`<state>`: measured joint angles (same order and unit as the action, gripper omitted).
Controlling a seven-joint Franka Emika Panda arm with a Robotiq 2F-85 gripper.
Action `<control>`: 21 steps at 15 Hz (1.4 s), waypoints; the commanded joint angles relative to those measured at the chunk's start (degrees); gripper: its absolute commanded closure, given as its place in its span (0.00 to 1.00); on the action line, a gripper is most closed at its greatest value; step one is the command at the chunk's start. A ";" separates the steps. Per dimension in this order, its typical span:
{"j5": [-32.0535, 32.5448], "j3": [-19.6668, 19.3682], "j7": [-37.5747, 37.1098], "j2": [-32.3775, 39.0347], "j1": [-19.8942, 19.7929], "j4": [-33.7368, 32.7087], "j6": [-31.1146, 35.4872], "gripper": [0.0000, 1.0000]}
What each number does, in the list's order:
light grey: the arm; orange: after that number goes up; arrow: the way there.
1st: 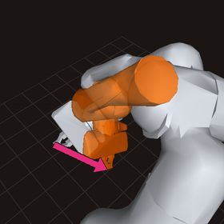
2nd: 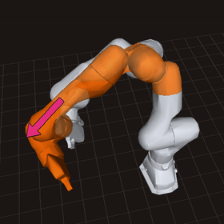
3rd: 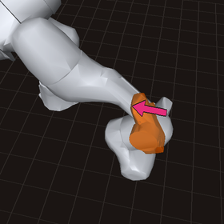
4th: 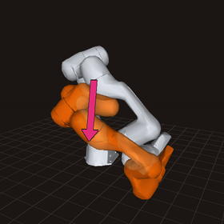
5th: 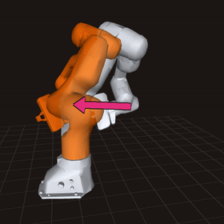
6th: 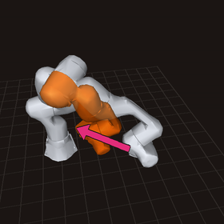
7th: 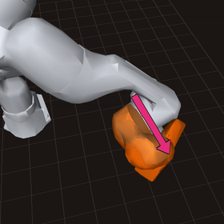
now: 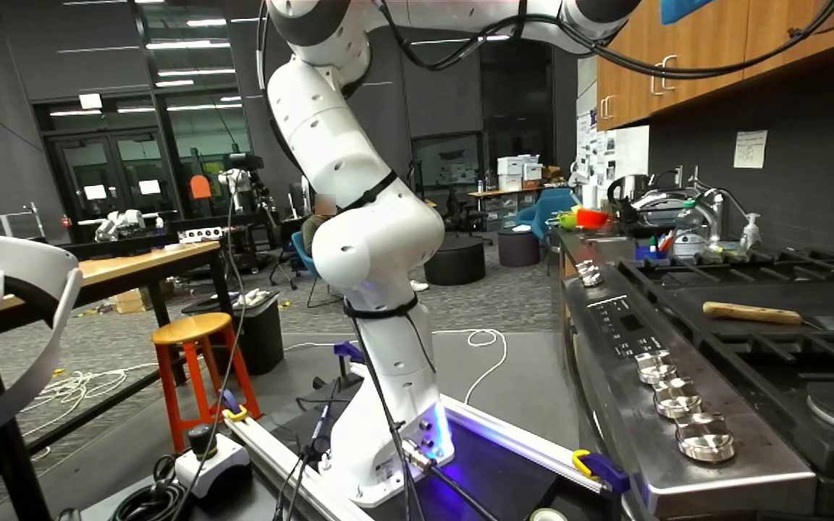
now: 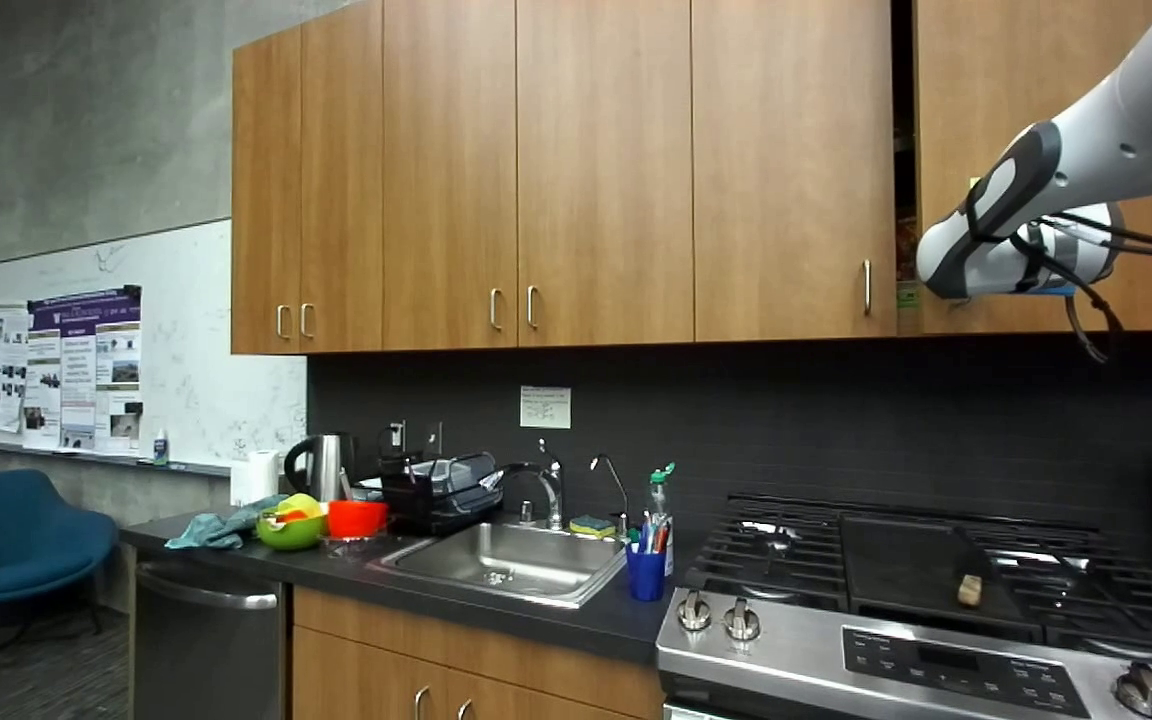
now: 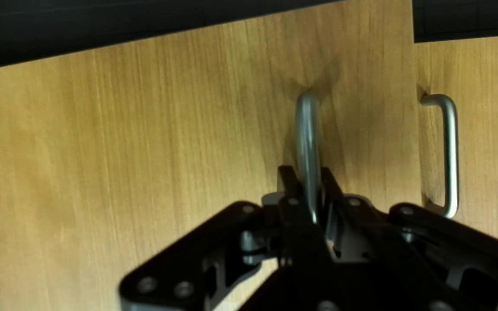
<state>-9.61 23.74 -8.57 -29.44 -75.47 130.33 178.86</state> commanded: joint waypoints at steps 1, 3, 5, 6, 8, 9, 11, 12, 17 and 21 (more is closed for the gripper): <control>-2.26 -4.37 -1.77 -8.02 -1.77 9.51 1.78 0.97; -3.02 -4.68 -2.24 -10.81 -1.11 13.27 6.05 0.97; -1.21 -6.00 -4.19 -13.95 -0.56 17.66 9.49 0.97; -1.69 -6.32 -3.75 -15.67 -0.75 19.77 10.77 0.97; -2.29 -7.76 -2.67 -18.96 -0.70 23.48 12.07 0.97; -2.26 -8.75 -2.05 -20.38 -0.84 24.98 12.35 0.97; -2.06 -10.91 -0.98 -23.36 -1.25 28.15 13.17 0.97; -1.95 -12.23 -0.31 -24.97 -1.45 29.96 13.53 0.97; 0.17 -20.15 4.89 -24.81 -2.70 29.57 13.56 0.97; 1.18 -22.71 6.34 -24.30 -0.68 29.77 14.19 0.97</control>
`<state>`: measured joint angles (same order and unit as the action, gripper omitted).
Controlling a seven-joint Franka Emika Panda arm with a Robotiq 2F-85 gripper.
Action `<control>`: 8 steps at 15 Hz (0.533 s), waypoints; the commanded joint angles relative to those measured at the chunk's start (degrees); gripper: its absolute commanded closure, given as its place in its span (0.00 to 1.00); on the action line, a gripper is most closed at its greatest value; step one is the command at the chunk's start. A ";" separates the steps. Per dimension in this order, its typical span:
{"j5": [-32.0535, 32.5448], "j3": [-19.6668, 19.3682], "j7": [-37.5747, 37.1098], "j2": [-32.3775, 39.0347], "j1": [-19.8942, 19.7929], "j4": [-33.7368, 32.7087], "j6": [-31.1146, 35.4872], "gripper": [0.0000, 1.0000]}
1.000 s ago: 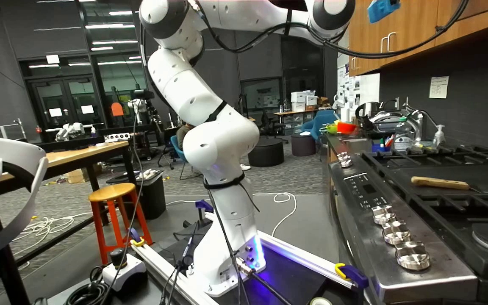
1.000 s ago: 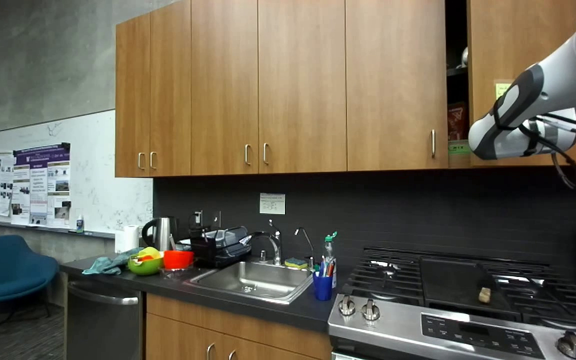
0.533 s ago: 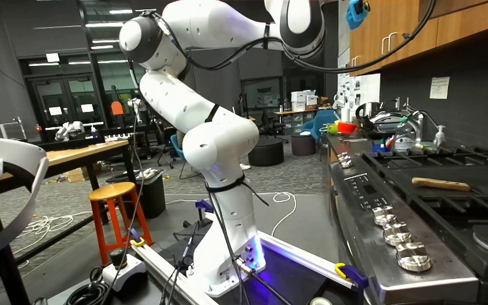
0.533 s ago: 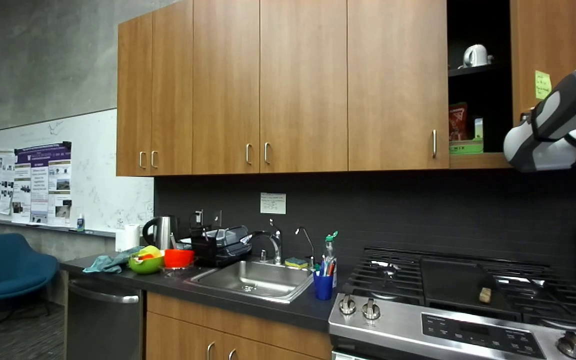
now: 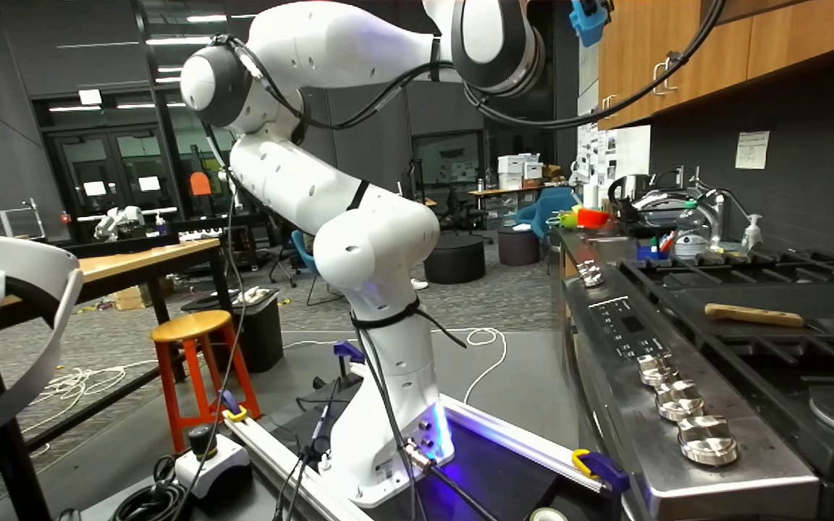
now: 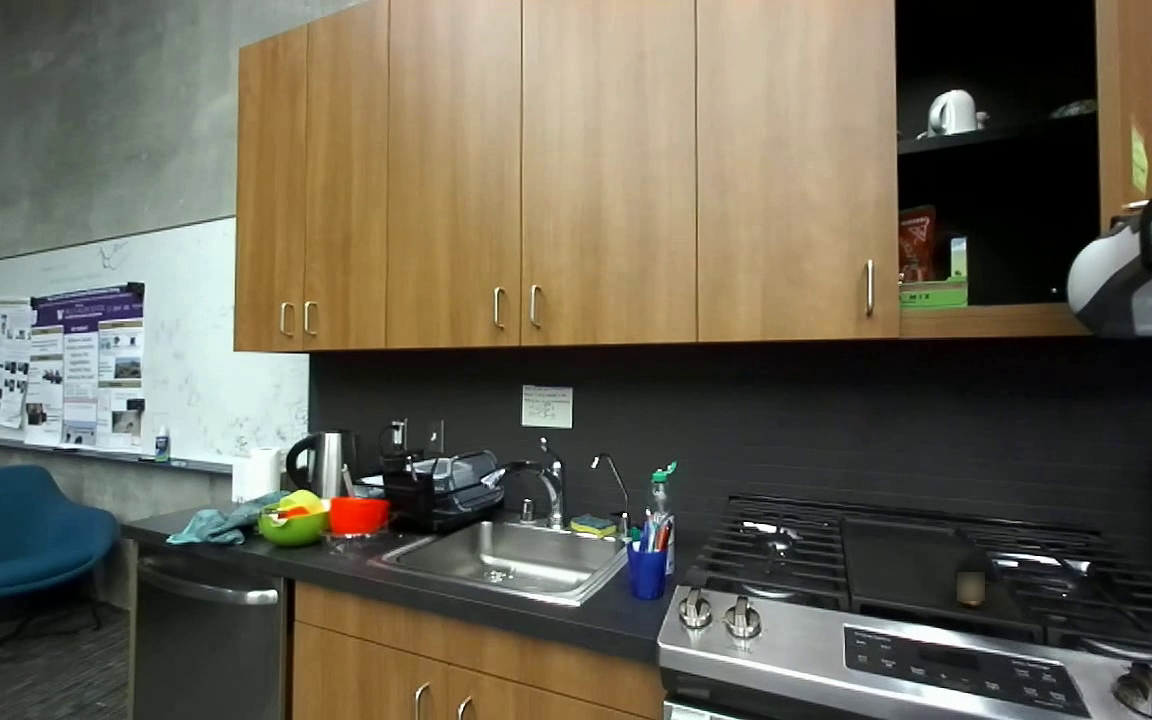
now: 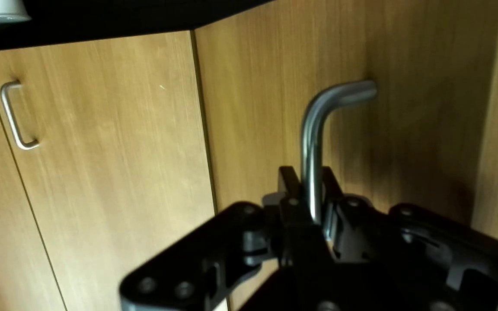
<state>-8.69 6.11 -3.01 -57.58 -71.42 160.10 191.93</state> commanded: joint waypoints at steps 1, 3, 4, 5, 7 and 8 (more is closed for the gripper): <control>-0.01 -4.45 0.25 3.99 -4.74 0.04 1.62 0.97; -1.37 -1.31 -2.00 3.53 -5.29 0.12 1.56 0.97; -1.80 0.05 -2.76 4.14 -5.06 0.13 2.36 0.97; -2.13 1.05 -3.09 4.07 -5.59 0.16 2.87 0.97; -2.73 1.44 -3.76 3.72 -5.90 0.19 3.13 0.97; -2.69 1.33 -3.61 3.63 -7.10 0.21 2.89 0.97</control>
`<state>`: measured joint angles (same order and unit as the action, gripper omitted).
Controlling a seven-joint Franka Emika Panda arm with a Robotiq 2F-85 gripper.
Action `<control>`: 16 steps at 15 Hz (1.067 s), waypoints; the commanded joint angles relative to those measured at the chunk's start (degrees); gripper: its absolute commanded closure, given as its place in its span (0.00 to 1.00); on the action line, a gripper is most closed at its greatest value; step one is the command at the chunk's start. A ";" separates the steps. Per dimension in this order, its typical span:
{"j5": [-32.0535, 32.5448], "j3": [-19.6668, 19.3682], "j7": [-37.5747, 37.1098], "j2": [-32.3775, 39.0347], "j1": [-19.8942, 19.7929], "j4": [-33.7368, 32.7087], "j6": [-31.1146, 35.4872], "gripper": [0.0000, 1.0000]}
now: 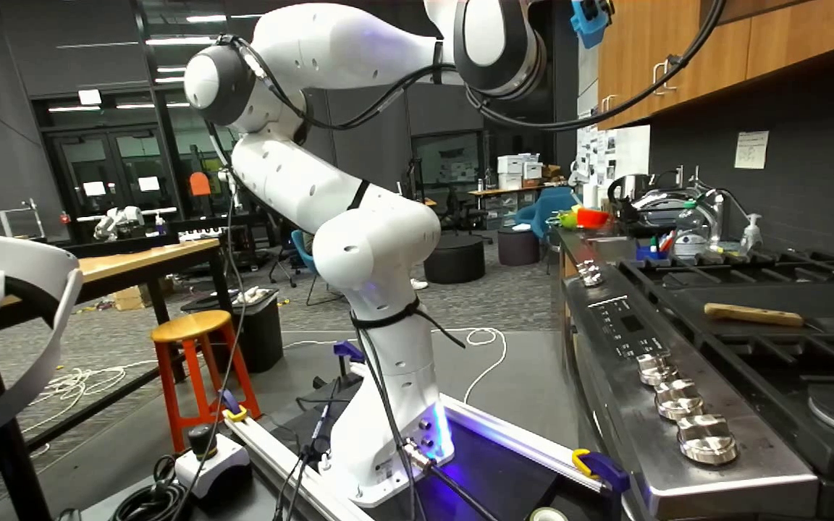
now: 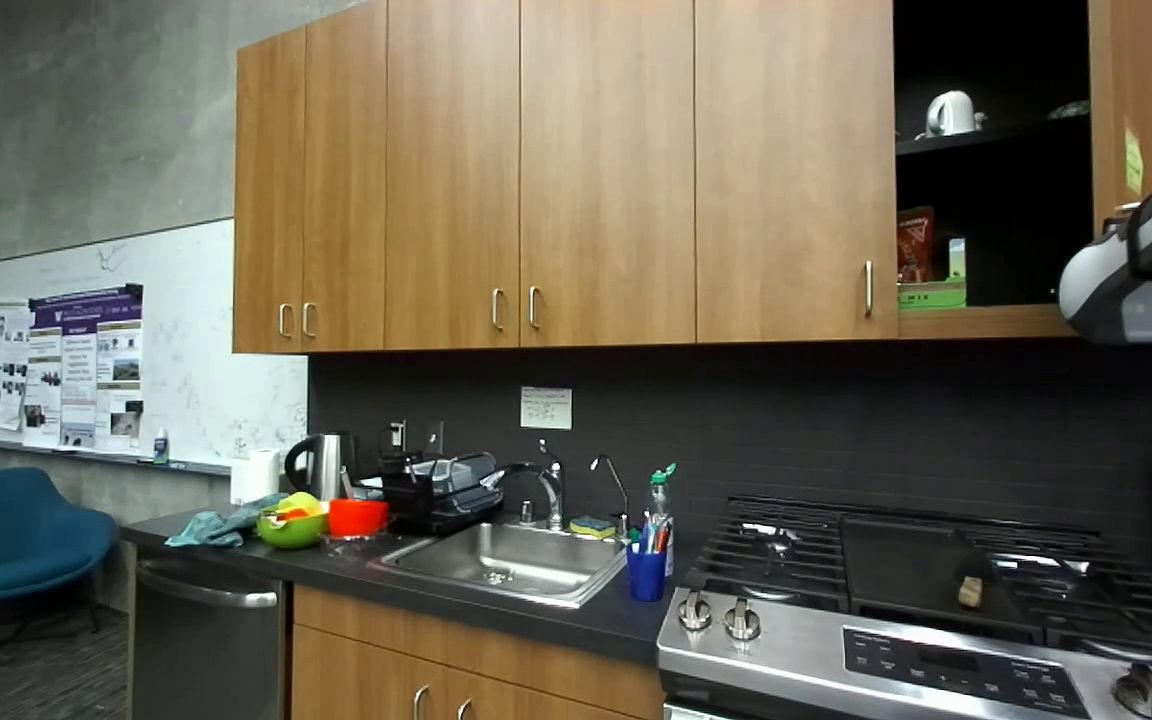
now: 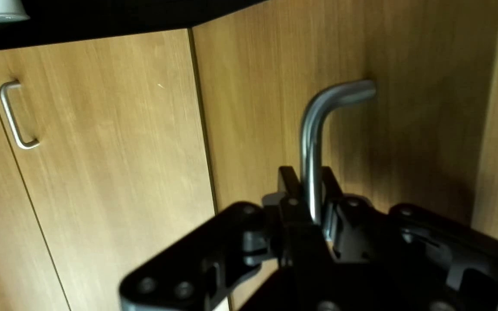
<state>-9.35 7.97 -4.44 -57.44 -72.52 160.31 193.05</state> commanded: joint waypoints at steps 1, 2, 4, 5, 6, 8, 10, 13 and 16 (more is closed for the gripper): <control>-1.59 -1.42 -1.66 3.37 -5.89 -0.01 1.12 0.97; -1.07 -2.66 -0.91 3.53 -5.53 -0.03 1.12 0.97; 0.13 -5.32 0.90 4.17 -4.72 -0.02 1.32 0.97; 0.50 -5.97 1.46 3.93 -4.48 0.00 0.98 0.97; 0.90 -6.78 2.10 3.67 -3.99 0.02 0.59 0.97; 1.68 -8.34 3.07 3.57 -2.92 0.10 0.32 0.97; 2.50 -9.85 4.02 3.69 -1.82 0.15 0.04 0.97; 4.12 -12.05 5.35 3.89 -0.37 0.15 -0.35 0.97; 5.85 -14.19 6.71 3.74 0.82 0.14 -0.59 0.97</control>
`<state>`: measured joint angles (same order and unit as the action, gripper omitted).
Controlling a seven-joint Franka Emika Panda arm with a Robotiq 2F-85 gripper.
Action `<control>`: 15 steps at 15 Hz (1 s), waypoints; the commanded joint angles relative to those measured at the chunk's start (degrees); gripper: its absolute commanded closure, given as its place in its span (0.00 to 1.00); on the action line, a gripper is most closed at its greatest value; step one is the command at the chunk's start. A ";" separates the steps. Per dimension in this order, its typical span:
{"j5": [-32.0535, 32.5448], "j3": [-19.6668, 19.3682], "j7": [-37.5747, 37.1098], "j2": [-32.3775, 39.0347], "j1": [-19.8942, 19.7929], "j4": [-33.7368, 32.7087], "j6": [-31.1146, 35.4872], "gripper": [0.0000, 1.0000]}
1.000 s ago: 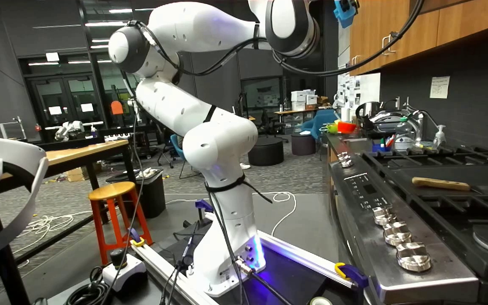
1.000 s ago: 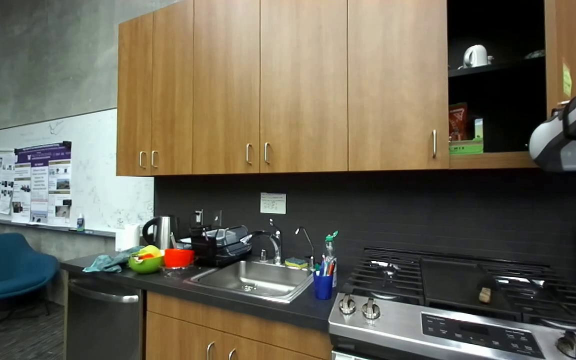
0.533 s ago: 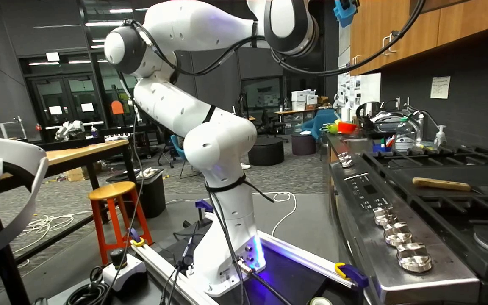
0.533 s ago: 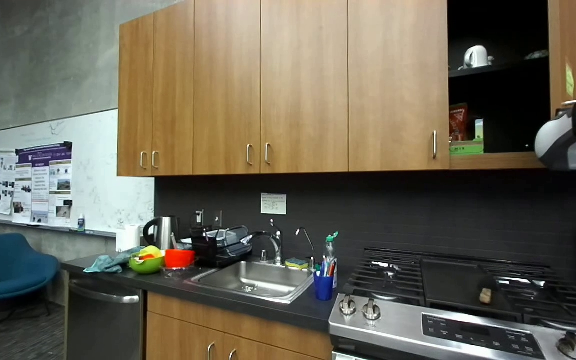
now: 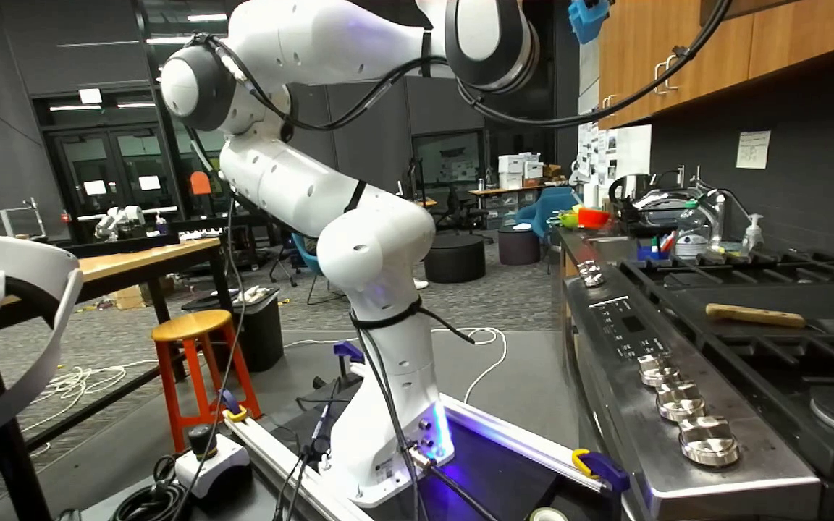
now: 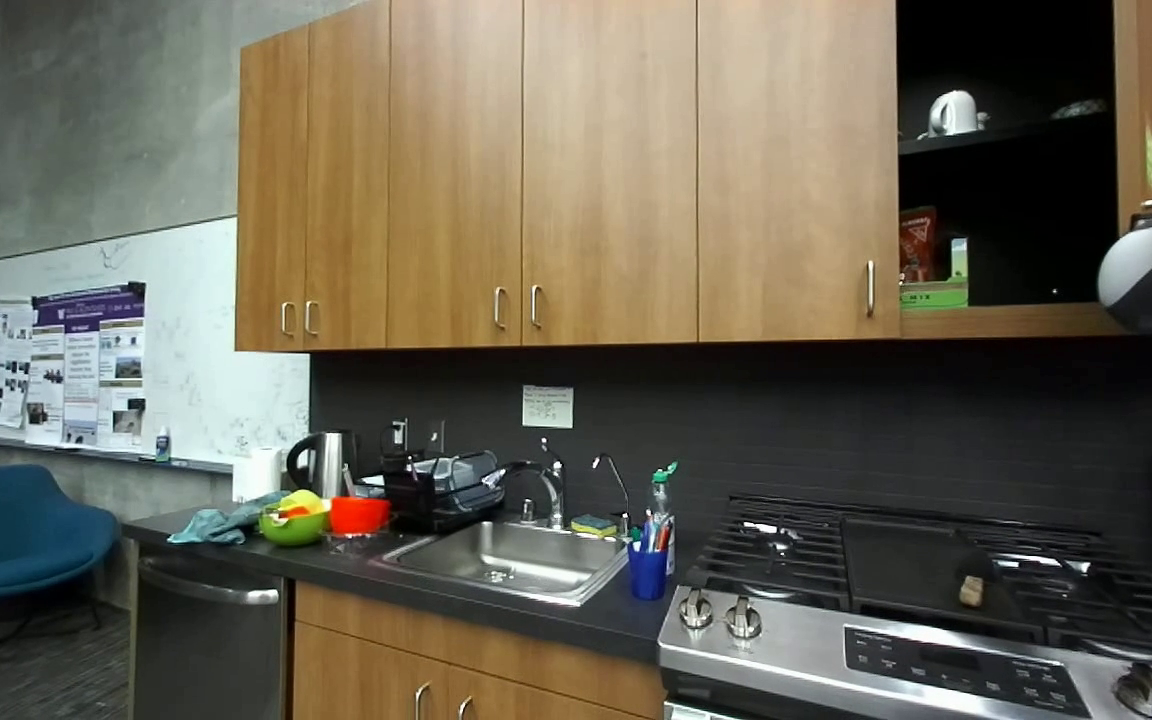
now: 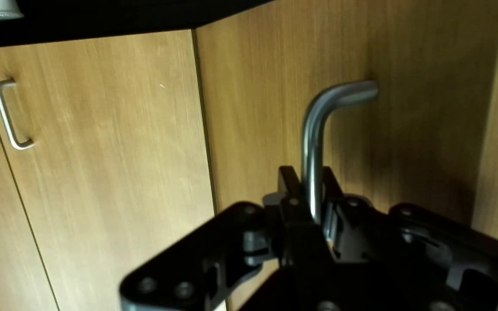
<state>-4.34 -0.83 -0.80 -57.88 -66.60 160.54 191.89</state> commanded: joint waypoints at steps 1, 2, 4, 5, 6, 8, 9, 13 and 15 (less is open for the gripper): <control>1.39 -6.18 3.55 3.99 -4.64 -0.07 0.31 0.97; 2.00 -6.90 4.01 3.90 -4.27 -0.08 0.26 0.97; 3.16 -8.45 5.28 3.77 -3.44 -0.07 0.20 0.97; 3.73 -9.17 6.00 3.69 -3.10 -0.04 0.39 0.97; 4.27 -9.94 6.70 3.52 -2.70 0.01 0.44 0.97; 5.30 -11.52 8.10 3.22 -1.89 0.12 0.79 0.97; 5.82 -12.40 8.79 3.02 -1.37 0.17 0.78 0.97; 6.99 -15.68 10.07 3.11 1.27 0.34 0.83 0.97; 4.54 -11.67 6.46 5.62 1.36 -1.62 1.51 0.97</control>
<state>2.31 -12.14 6.64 -59.95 -59.31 161.01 191.33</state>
